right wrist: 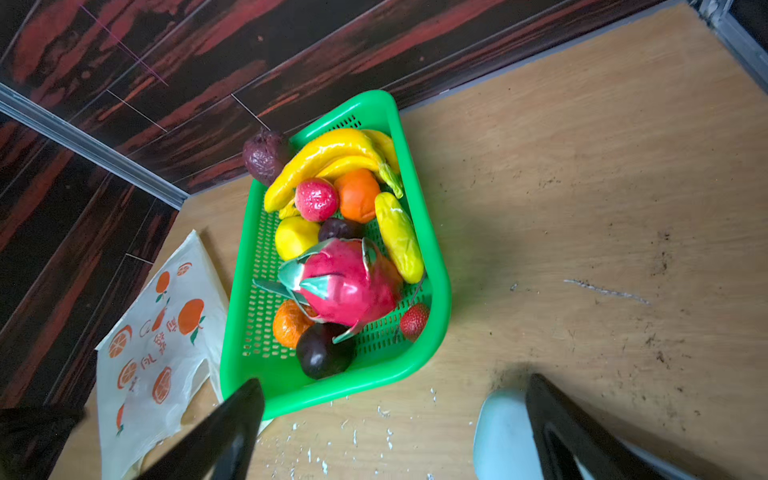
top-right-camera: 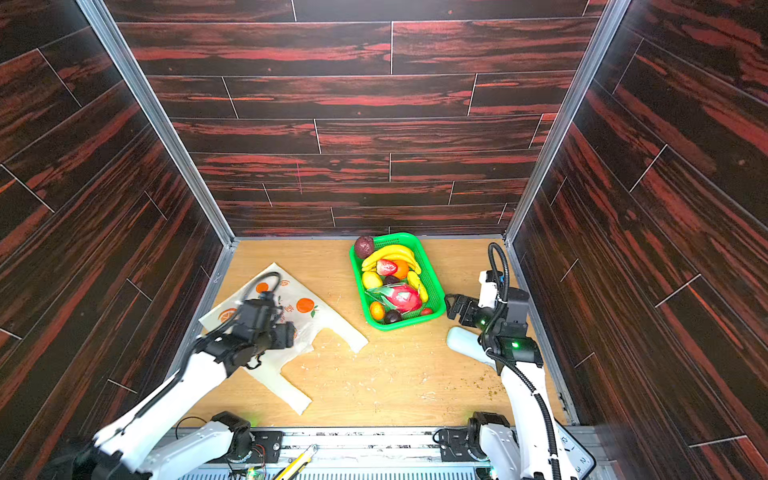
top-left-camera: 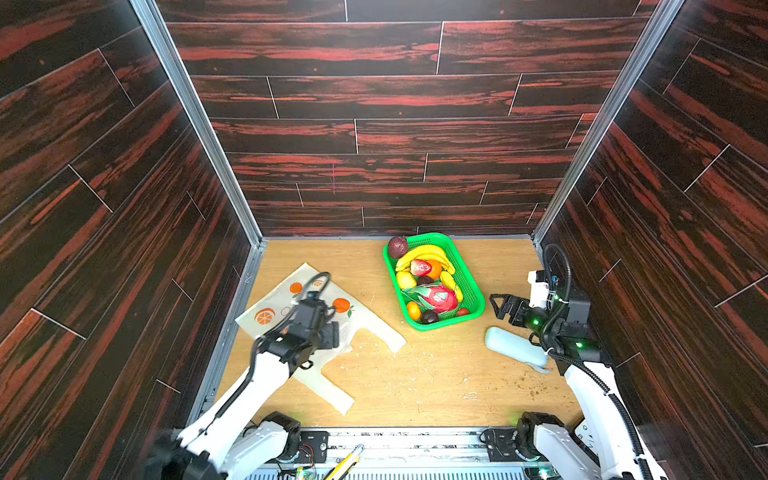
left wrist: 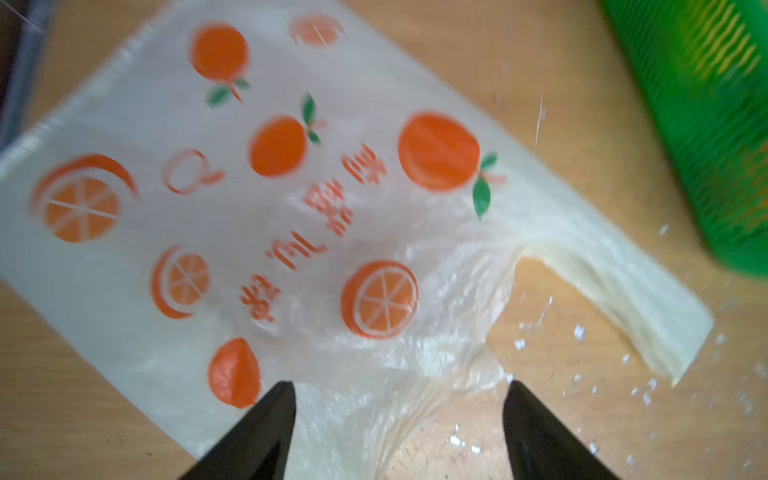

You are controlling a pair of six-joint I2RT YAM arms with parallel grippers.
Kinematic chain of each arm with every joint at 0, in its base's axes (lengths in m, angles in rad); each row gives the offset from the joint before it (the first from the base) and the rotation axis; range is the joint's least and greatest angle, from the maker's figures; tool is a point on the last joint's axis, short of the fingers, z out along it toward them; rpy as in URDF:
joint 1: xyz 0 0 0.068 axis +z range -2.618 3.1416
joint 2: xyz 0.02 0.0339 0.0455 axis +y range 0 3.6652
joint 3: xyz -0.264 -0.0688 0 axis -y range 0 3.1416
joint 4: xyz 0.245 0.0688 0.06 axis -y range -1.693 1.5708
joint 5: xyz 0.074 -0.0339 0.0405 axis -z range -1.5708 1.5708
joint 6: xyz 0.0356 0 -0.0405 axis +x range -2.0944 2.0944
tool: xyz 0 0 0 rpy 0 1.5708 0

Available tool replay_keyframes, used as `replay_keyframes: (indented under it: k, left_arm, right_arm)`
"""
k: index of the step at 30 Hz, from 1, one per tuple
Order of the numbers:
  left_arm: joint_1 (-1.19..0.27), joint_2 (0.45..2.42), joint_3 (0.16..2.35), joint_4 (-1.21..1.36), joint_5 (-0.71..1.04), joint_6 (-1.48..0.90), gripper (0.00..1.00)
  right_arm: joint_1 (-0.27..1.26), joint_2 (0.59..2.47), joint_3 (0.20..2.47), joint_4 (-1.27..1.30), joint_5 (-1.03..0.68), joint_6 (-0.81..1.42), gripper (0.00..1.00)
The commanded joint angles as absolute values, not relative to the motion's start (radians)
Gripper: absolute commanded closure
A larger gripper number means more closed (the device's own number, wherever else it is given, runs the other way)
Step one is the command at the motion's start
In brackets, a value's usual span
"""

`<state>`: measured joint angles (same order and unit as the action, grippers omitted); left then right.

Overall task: Place the fake fruits into the plastic bag and tie a complex knot
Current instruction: 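Grasp the orange-printed bag's handle with the left gripper and lift it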

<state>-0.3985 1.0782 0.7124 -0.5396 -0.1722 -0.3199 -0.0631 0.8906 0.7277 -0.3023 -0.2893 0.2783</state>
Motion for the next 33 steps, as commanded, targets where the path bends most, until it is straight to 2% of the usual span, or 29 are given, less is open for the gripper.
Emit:
replay_keyframes:
  k: [1, 10, 27, 29, 33]
  left_arm:
    - [-0.447, 1.179, 0.767, -0.594, -0.215, -0.277, 0.14]
    - [-0.491, 1.457, 0.915, -0.619, -0.282, -0.270, 0.08]
    - [-0.539, 1.691, 1.032, -0.627, -0.400, -0.255, 0.06]
    - [-0.538, 1.704, 1.041, -0.632, -0.413, -0.252, 0.08]
    - [-0.539, 1.735, 1.060, -0.643, -0.414, -0.250, 0.21]
  right_arm:
    - [-0.062, 0.876, 0.710, -0.334, -0.310, 0.291, 0.01]
    - [-0.061, 0.889, 0.712, -0.339, -0.300, 0.276, 0.01]
    - [-0.055, 0.951, 0.724, -0.318, -0.291, 0.273, 0.01]
    - [-0.055, 0.950, 0.724, -0.321, -0.287, 0.271, 0.01]
    - [-0.055, 0.948, 0.724, -0.321, -0.281, 0.267, 0.01]
